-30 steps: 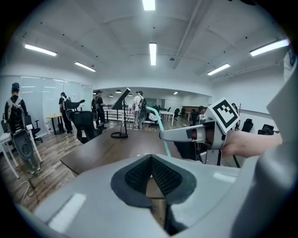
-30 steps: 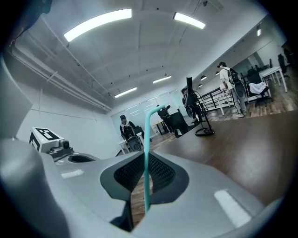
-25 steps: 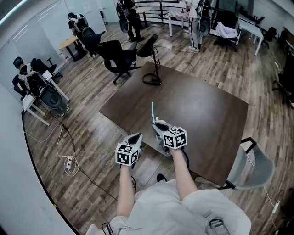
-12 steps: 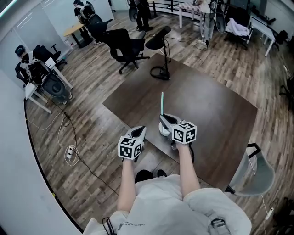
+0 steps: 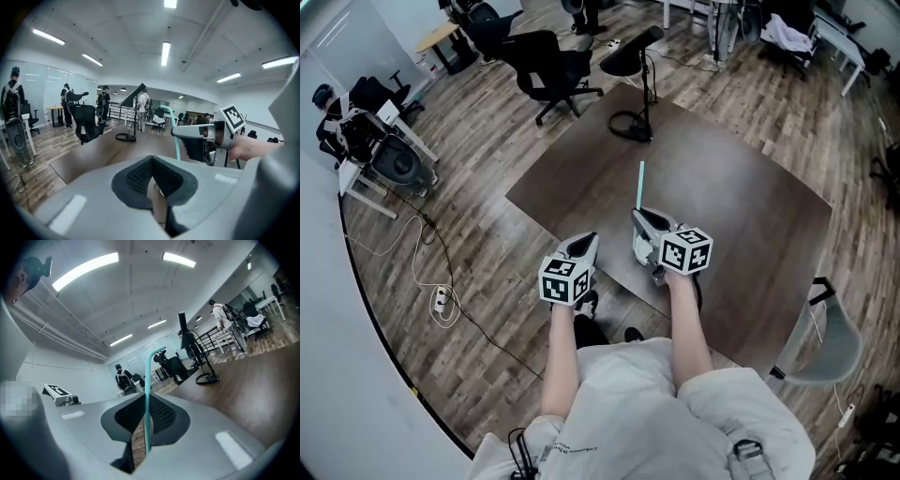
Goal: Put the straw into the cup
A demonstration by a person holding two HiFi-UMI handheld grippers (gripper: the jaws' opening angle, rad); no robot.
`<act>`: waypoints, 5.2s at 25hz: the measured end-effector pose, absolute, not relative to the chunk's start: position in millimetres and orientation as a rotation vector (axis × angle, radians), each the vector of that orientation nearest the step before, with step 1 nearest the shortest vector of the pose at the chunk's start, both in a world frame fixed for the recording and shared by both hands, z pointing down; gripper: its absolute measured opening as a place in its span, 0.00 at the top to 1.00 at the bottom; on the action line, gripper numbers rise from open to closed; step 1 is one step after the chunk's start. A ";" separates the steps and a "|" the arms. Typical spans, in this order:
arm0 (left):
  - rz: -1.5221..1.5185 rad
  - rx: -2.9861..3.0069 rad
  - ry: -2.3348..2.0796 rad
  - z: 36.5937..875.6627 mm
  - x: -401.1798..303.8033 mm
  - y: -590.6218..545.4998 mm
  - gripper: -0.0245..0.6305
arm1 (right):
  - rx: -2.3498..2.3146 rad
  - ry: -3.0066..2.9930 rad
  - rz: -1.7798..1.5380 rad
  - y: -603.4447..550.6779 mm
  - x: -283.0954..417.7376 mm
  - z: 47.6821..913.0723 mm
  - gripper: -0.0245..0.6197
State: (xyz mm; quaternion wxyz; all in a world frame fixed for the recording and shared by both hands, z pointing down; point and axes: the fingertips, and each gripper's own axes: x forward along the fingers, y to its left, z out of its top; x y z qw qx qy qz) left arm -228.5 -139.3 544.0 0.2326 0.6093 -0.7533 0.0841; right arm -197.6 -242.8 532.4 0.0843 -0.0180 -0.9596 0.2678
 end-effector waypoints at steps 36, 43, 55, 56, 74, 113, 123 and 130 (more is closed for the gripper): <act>0.415 2.353 -1.211 565.1 -212.8 -268.5 0.96 | 1.216 -2.773 1.021 -308.2 -105.8 569.6 0.89; 0.415 2.405 -1.095 578.0 -218.6 -246.9 0.96 | 1.435 -2.684 0.973 -281.6 -103.8 597.0 0.89; 0.403 2.449 -1.018 578.2 -220.8 -230.3 0.96 | 1.664 -2.525 0.836 -250.0 -107.1 642.7 0.89; 0.405 2.452 -1.013 578.4 -220.7 -230.0 0.96 | 1.638 -2.508 0.839 -248.4 -111.2 647.2 0.89; 0.449 2.472 -1.027 570.4 -223.4 -227.1 0.96 | 1.427 -2.331 0.851 -234.0 -135.4 687.7 0.89; 0.462 2.469 -1.020 575.2 -216.1 -216.7 0.96 | 1.434 -2.311 0.857 -223.0 -126.0 691.2 0.84; 0.440 2.399 -1.011 598.0 -203.4 -205.1 0.96 | 1.411 -2.328 0.839 -213.4 -114.0 682.8 0.86; 0.404 2.339 -1.041 602.6 -185.8 -191.7 0.96 | 1.393 -2.328 0.838 -197.2 -89.2 674.6 0.88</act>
